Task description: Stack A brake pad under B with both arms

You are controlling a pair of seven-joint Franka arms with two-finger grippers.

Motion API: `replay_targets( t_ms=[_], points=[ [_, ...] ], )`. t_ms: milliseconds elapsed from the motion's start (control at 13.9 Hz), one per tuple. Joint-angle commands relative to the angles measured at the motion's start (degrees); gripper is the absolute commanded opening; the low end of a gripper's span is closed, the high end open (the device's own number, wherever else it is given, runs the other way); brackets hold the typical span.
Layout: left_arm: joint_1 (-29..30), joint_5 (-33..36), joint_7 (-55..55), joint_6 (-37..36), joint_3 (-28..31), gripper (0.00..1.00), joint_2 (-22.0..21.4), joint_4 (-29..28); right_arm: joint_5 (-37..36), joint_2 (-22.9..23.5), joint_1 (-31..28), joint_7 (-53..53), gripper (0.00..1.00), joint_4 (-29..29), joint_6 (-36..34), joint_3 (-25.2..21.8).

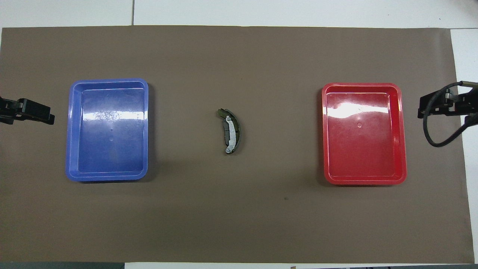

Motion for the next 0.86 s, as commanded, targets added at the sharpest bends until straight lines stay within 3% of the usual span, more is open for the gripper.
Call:
replay_targets(
  t_ms=[0, 144, 792],
  points=[
    [0.3, 2.3, 0.1, 3.4, -0.7, 1.0, -1.5, -2.1, 0.5, -1.7, -6.9, -2.7, 1.0, -1.9, -0.6, 4.2],
    [0.4, 2.3, 0.2, 3.5, -0.7, 1.0, -1.5, -2.1, 0.8, -1.8, -10.7, -4.8, 1.0, -2.1, -0.2, 7.8],
    [0.6, 2.2, 0.2, 2.8, -0.7, 1.0, -1.6, -2.1, 0.9, -0.3, -10.0, -4.5, 1.0, 0.0, 0.8, 8.3]
  ],
)
